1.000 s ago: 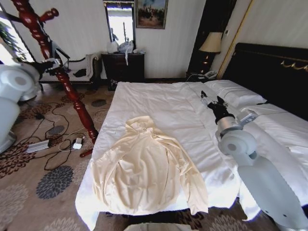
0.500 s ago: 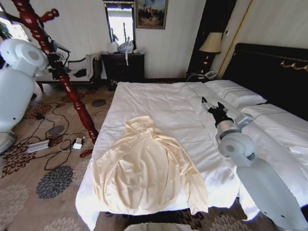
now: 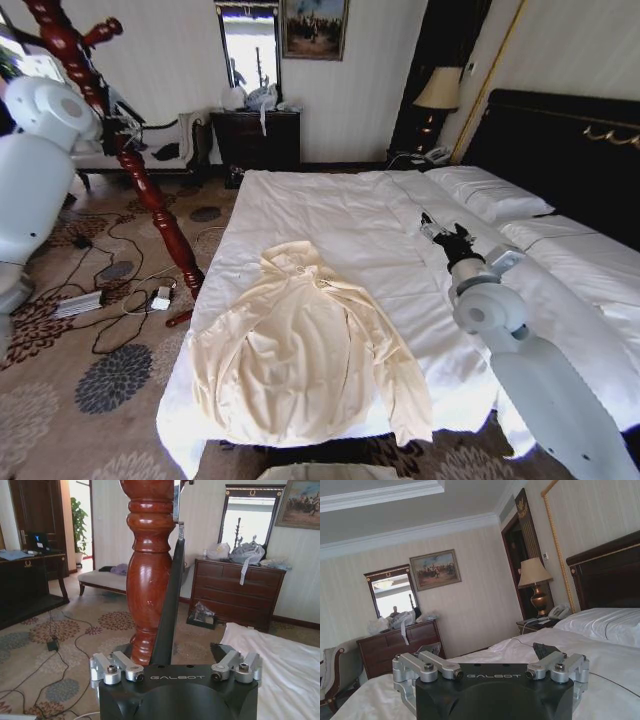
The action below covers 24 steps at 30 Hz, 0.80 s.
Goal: Pick up the clothes from the bed and hang them on the clothes hanger.
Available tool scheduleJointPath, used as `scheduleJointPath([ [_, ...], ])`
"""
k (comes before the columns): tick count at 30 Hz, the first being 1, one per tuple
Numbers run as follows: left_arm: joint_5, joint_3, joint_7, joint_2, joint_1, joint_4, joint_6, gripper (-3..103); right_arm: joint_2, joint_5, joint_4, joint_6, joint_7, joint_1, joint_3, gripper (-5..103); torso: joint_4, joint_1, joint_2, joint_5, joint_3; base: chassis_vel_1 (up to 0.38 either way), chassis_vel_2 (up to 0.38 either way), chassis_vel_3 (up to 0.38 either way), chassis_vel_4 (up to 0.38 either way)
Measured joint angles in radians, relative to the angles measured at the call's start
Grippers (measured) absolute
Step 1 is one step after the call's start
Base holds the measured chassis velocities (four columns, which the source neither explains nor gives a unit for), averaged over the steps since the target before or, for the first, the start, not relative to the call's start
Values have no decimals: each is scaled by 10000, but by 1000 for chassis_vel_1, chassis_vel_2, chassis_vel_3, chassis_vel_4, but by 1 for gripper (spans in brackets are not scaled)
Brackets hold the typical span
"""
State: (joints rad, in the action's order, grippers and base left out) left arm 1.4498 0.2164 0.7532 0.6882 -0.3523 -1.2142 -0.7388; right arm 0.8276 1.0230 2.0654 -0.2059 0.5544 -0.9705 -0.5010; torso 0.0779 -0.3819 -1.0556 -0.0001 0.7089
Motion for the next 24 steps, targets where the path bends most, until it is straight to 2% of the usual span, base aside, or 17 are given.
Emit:
scheduleJointPath([
  [1,164,-9,73,-32,21,-67,0,85,-11,0,27,-18,23,-26,-3,100,-3,1,0,0,-1,0,0,0,0],
  [3,219,-10,99,-41,23,-86,0,85,-13,0,33,-23,31,-31,-3,100,-3,1,0,-1,-1,0,0,0,0],
  [6,657,-10,244,-65,-18,-72,2,68,-15,0,47,-60,94,-48,-4,100,1,1,1,0,0,0,0,0,0],
  [7,657,-10,244,-65,-18,-72,2,68,-15,0,47,-60,94,-48,-4,100,1,1,1,0,0,0,0,0,0],
  [11,995,91,227,-68,-183,187,11,46,-2,3,95,-104,153,-71,-4,100,-2,1,0,2,-1,0,0,0,0],
  [13,1079,112,215,-54,-223,263,13,46,-1,4,119,-118,174,-104,-11,100,-3,1,1,1,-1,0,0,0,0],
  [16,1192,123,180,-39,-251,313,16,30,-21,5,166,-139,217,-208,-81,100,0,0,0,1,0,0,0,0,0],
  [17,1192,123,180,-39,-251,313,16,30,-21,5,166,-139,217,-208,-81,100,0,0,0,1,0,0,0,0,0],
  [18,1213,123,134,-39,-255,288,16,25,-40,4,170,-143,228,-234,-107,100,1,1,1,1,0,0,0,0,0],
  [20,1242,119,111,-37,-267,211,16,22,-76,7,174,-150,251,-255,-151,100,6,0,0,2,0,0,0,0,0],
  [24,1232,109,23,-53,-303,95,17,21,-87,12,157,-154,277,-248,-173,100,-1,0,0,1,-1,0,0,0,0],
])
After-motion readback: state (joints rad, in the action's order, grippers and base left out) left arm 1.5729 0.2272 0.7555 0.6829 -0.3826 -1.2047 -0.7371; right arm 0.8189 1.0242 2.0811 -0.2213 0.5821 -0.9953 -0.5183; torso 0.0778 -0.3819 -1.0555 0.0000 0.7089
